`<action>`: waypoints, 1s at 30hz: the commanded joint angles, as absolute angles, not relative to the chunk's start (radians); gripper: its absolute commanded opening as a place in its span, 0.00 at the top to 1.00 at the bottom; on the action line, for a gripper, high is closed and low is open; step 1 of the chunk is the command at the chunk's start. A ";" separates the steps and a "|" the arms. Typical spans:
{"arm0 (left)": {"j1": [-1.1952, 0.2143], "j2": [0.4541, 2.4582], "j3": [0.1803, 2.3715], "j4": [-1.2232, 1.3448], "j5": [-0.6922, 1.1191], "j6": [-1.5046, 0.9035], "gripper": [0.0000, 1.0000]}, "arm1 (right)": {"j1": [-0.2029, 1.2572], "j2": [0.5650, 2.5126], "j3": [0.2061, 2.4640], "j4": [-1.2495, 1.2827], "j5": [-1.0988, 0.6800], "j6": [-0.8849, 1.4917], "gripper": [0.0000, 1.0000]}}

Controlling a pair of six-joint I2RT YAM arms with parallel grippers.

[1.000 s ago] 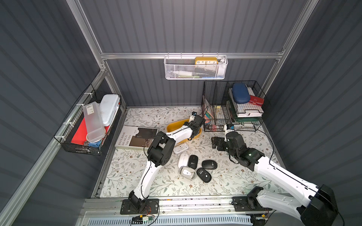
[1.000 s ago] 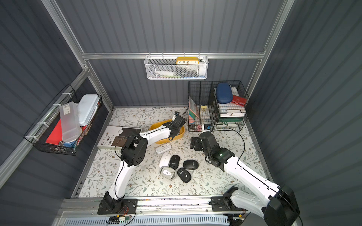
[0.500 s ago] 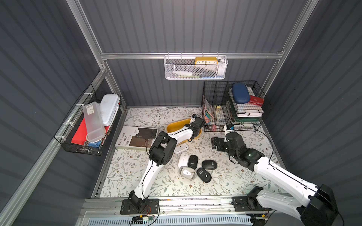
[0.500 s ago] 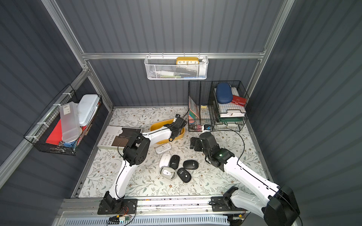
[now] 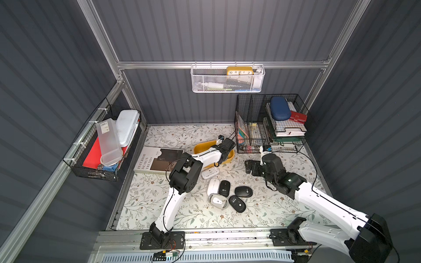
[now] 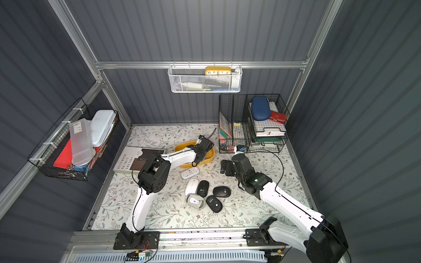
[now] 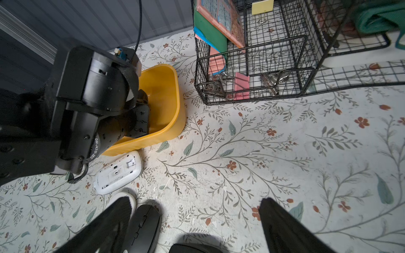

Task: Put the mouse in the storage box
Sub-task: Place the mouse in the storage box.

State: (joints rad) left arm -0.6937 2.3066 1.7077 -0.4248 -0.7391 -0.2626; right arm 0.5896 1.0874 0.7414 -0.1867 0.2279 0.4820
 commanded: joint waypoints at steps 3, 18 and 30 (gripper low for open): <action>-0.664 2.278 1.669 -0.505 -0.739 -0.283 0.73 | 0.586 1.103 0.729 -0.170 0.217 0.488 0.04; -0.655 2.355 1.800 -0.517 -0.659 -0.262 0.47 | 0.586 1.104 0.720 -0.166 0.212 0.492 0.04; -0.638 2.187 1.787 -0.401 -0.430 -0.309 0.25 | 0.588 1.136 0.759 -0.173 0.192 0.462 0.04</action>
